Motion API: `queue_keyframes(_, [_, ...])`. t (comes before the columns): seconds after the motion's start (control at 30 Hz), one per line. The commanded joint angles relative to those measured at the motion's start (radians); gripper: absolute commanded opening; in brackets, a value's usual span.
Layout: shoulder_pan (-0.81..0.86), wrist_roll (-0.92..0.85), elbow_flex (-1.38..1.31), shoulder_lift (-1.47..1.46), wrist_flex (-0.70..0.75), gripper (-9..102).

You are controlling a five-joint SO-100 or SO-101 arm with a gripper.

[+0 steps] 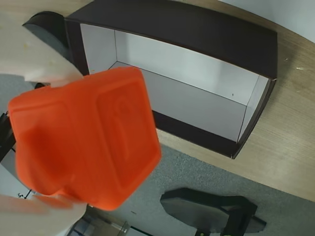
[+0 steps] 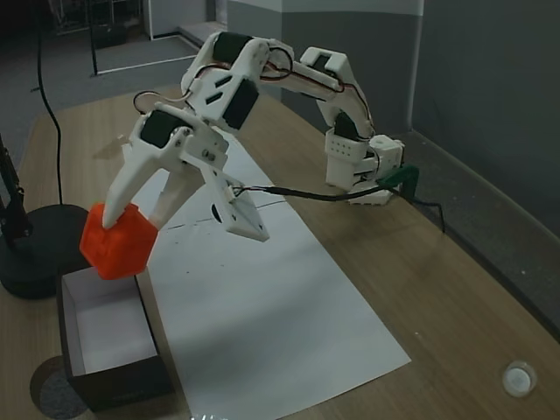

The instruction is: Grab a orange square and put it in the box.

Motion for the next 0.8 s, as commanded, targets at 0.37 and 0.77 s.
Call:
queue_keyframes(0.37, [0.021, 0.026, -0.064, 0.002, -0.038, 15])
queue_keyframes(0.77, [0.046, 0.037, -0.078, 0.002, -0.031, 19])
